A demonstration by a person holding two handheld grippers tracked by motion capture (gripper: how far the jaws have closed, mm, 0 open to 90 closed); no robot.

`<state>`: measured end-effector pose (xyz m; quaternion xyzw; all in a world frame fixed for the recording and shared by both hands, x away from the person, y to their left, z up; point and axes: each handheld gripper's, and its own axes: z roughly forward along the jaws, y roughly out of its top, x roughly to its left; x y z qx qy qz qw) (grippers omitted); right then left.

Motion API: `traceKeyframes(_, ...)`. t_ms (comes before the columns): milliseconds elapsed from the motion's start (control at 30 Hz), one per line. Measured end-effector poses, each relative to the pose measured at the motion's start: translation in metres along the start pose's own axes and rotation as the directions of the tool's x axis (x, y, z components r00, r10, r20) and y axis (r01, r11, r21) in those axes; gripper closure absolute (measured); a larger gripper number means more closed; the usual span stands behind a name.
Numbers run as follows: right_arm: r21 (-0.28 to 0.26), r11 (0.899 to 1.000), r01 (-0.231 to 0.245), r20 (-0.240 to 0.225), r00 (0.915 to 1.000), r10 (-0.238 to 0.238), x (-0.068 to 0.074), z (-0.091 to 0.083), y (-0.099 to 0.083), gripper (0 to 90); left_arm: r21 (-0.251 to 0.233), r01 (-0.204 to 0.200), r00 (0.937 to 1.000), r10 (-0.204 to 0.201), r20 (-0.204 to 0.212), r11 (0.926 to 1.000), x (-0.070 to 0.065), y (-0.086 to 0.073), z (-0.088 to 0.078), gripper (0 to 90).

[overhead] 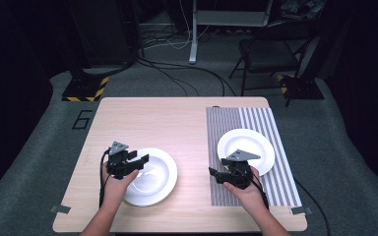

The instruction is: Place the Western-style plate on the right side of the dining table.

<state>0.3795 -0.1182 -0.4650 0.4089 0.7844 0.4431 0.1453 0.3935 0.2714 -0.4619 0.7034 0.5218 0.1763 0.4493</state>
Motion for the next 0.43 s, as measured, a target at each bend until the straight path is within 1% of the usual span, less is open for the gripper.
traceKeyframes(67, 0.0, 1.0, 0.005, -0.014, 0.9999, -0.005, 0.002, 0.004, -0.003, 36.5, -0.007, 0.007, 1.0, -0.007, 0.004, 0.9999, 0.005, -0.004, -0.002, 42.3)
traceKeyframes(100, -0.001, 1.0, 0.009, -0.018, 0.9998, -0.009, 0.003, 0.006, -0.005, 36.5, -0.003, 0.016, 0.9999, -0.016, 0.002, 0.9999, 0.007, -0.006, -0.002, 42.2)
traceKeyframes(133, -0.006, 1.0, 0.013, -0.027, 0.9996, -0.013, 0.004, 0.008, -0.007, 36.5, 0.008, 0.017, 0.9998, -0.018, 0.006, 0.9998, 0.009, -0.007, -0.003, 42.2)
traceKeyframes(167, -0.008, 1.0, 0.012, -0.036, 0.9993, -0.013, 0.005, 0.01, -0.008, 36.3, 0.011, 0.028, 0.9996, -0.028, 0.01, 0.9995, 0.012, -0.008, -0.003, 42.0)
traceKeyframes(233, -0.004, 1.0, 0.018, -0.049, 0.9986, -0.018, 0.007, 0.013, -0.011, 35.9, 0.0, 0.03, 0.9995, -0.03, -0.004, 0.9995, 0.017, -0.009, -0.005, 40.4)
traceKeyframes(300, 0.008, 0.999, 0.05, -0.048, 0.9976, -0.049, 0.01, 0.016, -0.013, 35.6, -0.014, 0.037, 0.9993, -0.038, -0.009, 0.9992, 0.021, -0.008, -0.007, 37.8)
traceKeyframes(333, 0.006, 0.998, 0.07, -0.046, 0.9966, -0.069, 0.012, 0.017, -0.014, 35.6, -0.016, 0.039, 0.9991, -0.04, -0.014, 0.9991, 0.024, -0.008, -0.009, 37.4)
traceKeyframes(433, 0.017, 0.994, 0.109, -0.057, 0.9925, -0.108, 0.017, 0.02, -0.018, 35.5, -0.033, 0.046, 0.9983, -0.047, -0.035, 0.9984, 0.03, -0.008, -0.013, 37.1)
